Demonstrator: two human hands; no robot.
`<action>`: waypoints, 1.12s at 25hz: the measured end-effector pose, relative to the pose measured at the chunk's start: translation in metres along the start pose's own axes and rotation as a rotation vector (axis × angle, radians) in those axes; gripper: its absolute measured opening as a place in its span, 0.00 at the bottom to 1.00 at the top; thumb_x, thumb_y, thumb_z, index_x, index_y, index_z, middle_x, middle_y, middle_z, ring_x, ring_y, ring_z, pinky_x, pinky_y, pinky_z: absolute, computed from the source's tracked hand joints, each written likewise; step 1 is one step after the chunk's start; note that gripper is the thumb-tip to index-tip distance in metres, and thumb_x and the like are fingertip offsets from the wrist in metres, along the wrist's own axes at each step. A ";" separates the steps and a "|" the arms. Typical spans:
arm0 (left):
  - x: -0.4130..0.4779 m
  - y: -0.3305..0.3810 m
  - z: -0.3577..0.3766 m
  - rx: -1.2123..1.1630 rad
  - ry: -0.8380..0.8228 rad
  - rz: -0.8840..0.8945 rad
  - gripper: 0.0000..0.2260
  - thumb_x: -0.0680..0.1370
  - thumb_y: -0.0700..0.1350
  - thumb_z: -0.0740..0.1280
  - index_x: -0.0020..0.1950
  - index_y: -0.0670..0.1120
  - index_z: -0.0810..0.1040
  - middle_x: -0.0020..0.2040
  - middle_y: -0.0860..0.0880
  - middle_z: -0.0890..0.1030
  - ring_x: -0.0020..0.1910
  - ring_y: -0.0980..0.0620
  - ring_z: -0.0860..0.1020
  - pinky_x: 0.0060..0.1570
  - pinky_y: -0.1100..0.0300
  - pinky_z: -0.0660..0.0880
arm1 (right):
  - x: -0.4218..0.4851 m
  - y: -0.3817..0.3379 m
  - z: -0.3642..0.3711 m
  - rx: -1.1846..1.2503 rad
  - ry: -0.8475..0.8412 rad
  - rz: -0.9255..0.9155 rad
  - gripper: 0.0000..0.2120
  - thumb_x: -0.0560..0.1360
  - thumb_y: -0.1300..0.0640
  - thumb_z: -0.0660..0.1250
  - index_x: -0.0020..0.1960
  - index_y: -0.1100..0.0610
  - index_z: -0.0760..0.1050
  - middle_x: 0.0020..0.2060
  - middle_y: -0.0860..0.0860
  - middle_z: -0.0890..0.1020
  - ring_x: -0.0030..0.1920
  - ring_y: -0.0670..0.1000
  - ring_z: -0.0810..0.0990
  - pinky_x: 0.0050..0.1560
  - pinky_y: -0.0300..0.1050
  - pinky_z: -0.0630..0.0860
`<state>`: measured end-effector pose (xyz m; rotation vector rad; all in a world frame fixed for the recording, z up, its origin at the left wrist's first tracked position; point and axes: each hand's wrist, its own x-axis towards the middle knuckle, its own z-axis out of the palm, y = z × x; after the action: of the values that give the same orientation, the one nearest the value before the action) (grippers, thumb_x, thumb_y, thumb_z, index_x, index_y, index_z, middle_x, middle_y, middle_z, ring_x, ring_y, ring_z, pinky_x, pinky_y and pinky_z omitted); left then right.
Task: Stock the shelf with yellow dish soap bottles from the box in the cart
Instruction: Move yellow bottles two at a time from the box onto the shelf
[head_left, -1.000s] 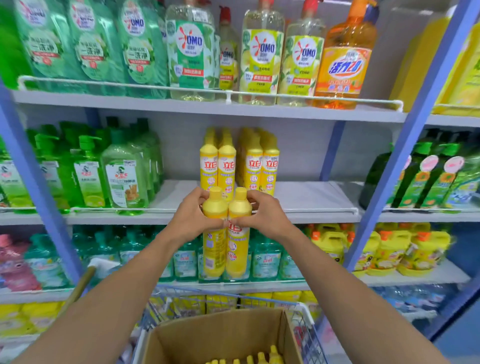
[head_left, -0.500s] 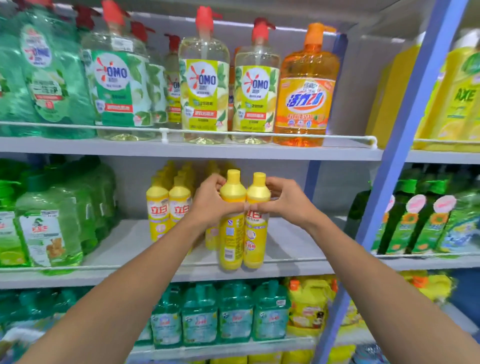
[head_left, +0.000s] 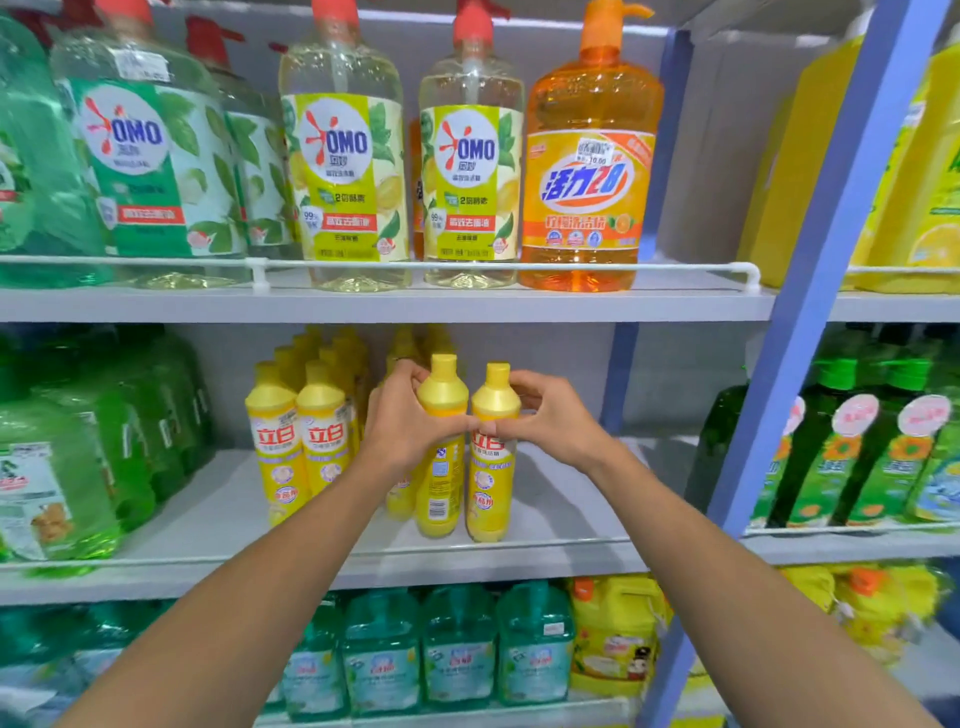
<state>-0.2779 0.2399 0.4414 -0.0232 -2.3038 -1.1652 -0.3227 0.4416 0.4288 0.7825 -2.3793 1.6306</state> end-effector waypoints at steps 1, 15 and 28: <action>0.000 -0.008 -0.003 0.013 0.014 -0.001 0.34 0.56 0.57 0.85 0.53 0.47 0.73 0.44 0.54 0.78 0.44 0.52 0.76 0.40 0.60 0.70 | 0.003 0.001 0.008 0.014 -0.024 0.000 0.25 0.67 0.66 0.80 0.62 0.62 0.78 0.55 0.56 0.85 0.50 0.43 0.82 0.53 0.35 0.77; -0.009 -0.068 -0.028 -0.266 -0.263 -0.098 0.25 0.70 0.40 0.79 0.64 0.46 0.74 0.54 0.52 0.82 0.56 0.52 0.82 0.46 0.65 0.80 | 0.000 0.023 0.051 0.142 0.071 0.139 0.34 0.65 0.52 0.83 0.67 0.55 0.75 0.58 0.50 0.85 0.59 0.50 0.83 0.59 0.51 0.82; -0.018 -0.081 -0.034 -0.195 -0.249 -0.140 0.32 0.66 0.45 0.83 0.63 0.46 0.71 0.54 0.51 0.82 0.51 0.54 0.82 0.46 0.61 0.81 | -0.016 0.011 0.083 -0.045 0.178 0.134 0.27 0.68 0.46 0.80 0.64 0.52 0.79 0.54 0.44 0.85 0.53 0.42 0.83 0.54 0.41 0.82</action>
<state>-0.2670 0.1680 0.3890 -0.0842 -2.4273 -1.5317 -0.3013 0.3747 0.3807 0.4578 -2.3772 1.6132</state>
